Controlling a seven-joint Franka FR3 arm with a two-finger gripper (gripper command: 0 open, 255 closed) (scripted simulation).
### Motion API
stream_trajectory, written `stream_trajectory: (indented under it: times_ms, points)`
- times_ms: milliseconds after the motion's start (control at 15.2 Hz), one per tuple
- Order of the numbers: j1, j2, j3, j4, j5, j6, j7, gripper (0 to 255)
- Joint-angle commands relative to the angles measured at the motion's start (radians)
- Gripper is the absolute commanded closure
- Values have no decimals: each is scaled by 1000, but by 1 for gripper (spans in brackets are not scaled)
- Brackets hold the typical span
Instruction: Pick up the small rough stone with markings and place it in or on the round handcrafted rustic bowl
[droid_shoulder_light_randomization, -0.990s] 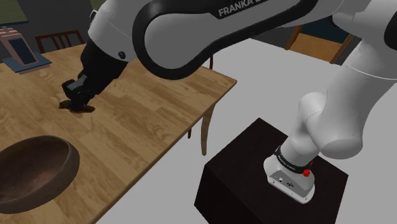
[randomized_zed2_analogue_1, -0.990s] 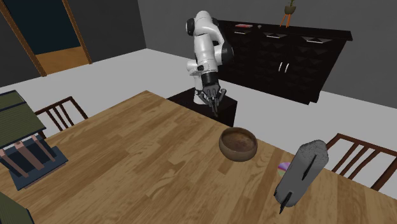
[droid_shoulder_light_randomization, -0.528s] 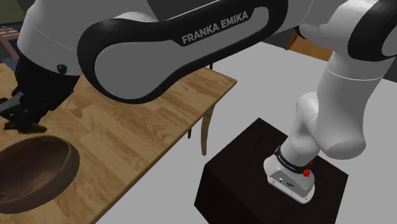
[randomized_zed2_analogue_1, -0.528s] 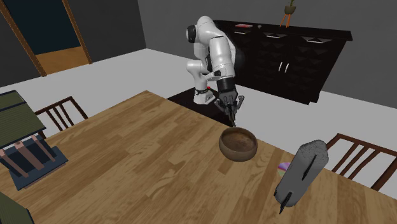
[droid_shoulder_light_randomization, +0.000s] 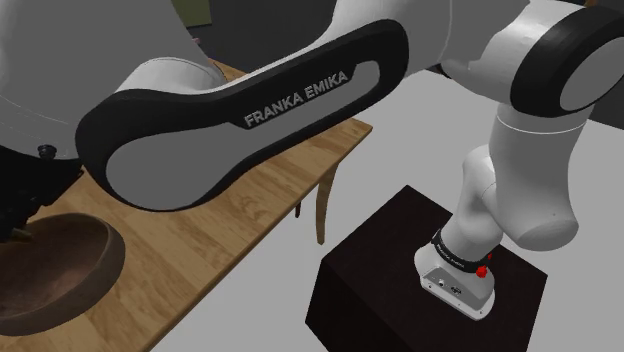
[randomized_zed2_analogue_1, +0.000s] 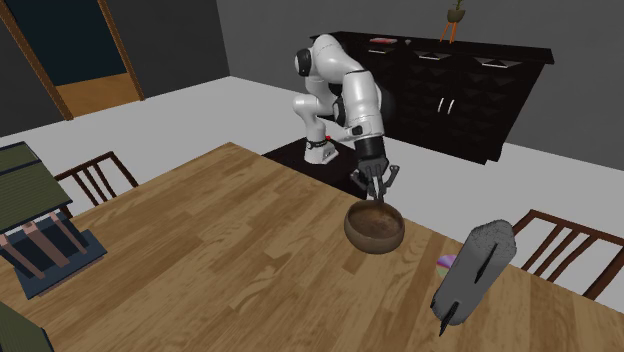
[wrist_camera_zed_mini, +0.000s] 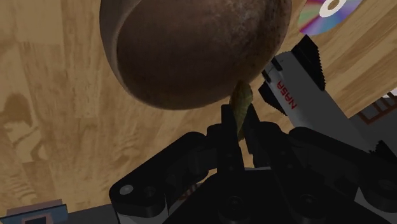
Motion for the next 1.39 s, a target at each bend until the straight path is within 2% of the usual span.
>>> stream_trajectory:
  times_ms: [0,462,990,1056,1320]
  points:
    - [2,6,-2,-18,-3,24,3,255]
    - [4,34,-6,-71,-9,105,4,255]
    - [4,35,-6,-73,-9,108,4,255]
    - [4,35,-6,-73,-9,108,4,0]
    - [4,35,-6,-73,-9,108,4,0]
